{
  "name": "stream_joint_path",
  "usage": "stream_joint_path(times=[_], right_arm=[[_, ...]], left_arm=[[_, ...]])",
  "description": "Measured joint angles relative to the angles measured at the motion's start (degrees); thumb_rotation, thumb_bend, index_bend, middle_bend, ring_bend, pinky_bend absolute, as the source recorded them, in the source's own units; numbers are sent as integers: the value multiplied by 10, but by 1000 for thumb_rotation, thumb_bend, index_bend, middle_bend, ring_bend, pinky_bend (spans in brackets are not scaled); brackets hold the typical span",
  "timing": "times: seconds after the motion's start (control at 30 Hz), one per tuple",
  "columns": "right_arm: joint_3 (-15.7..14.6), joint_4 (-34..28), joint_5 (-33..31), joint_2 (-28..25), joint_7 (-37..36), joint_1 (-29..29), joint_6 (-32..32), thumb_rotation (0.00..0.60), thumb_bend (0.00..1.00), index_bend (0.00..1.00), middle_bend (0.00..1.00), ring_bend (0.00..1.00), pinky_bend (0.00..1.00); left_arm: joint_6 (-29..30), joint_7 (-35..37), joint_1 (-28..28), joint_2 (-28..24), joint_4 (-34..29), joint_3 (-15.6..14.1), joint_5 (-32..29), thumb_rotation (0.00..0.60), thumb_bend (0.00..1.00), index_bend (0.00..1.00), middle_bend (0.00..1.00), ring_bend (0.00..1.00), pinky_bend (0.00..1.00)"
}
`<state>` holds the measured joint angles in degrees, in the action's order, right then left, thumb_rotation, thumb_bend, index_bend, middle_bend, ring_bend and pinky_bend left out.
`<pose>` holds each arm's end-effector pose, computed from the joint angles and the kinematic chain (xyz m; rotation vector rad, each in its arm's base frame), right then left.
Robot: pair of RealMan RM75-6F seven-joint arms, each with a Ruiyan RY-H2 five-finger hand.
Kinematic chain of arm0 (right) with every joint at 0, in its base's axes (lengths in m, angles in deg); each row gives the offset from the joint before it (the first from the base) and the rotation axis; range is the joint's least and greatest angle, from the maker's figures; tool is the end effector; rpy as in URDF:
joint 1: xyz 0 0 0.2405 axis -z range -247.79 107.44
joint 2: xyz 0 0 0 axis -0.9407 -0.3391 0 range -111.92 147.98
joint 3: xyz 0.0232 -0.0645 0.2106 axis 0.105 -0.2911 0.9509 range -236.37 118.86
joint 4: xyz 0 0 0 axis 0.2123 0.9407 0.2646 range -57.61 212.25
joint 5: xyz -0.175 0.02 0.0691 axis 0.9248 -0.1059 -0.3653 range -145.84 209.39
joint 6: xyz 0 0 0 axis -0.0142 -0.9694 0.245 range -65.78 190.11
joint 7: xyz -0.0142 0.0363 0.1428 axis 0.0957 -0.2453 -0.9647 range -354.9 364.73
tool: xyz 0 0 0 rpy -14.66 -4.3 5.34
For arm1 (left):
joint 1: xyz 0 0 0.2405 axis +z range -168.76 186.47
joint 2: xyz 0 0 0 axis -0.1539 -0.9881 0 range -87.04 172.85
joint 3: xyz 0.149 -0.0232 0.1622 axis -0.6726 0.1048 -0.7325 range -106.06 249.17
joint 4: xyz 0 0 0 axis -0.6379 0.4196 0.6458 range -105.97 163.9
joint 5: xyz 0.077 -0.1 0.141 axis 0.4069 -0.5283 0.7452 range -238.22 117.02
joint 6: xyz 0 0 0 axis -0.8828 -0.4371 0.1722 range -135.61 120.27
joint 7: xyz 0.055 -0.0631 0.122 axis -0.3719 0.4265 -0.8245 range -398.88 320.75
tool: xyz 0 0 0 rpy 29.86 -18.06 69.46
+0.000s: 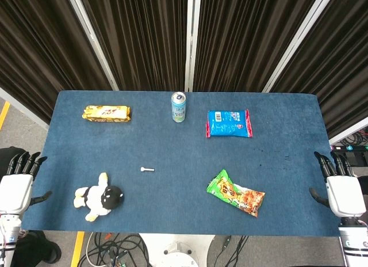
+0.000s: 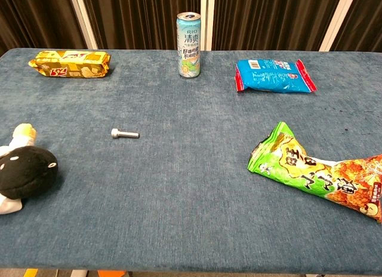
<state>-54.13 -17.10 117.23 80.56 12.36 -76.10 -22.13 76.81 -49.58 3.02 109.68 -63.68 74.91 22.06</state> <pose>-0.2630 -0.1911 0.1706 1.4180 -0.7905 0.8399 -0.2716 0.1863 0.1522 -1.3937 -0.8231 -0.7892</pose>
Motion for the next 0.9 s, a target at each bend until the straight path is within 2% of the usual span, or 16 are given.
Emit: stream_joint_path(times=[0.23, 0.47, 0.67, 0.9], right_arm=[[-1, 1, 2, 0, -3, 1, -3, 600, 106, 48, 160, 0, 62], [-1, 3, 3, -2, -7, 9, -17, 600, 106, 49, 160, 0, 62], [3, 1, 6, -11, -2, 2, -11, 600, 106, 49, 160, 0, 62], [10, -5, 9, -14, 3, -10, -2, 600, 106, 50, 160, 0, 62]], left_arm=[[17, -6, 1, 4, 3, 5, 10, 600, 0, 163, 85, 0, 0], [10, -9, -11, 2, -4, 9, 18, 600, 26, 163, 85, 0, 0], [-31, -2, -49, -10, -27, 18, 34, 600, 90, 214, 117, 0, 0], [-118, -6, -126, -12, -55, 44, 38, 600, 178, 263, 148, 15, 0]])
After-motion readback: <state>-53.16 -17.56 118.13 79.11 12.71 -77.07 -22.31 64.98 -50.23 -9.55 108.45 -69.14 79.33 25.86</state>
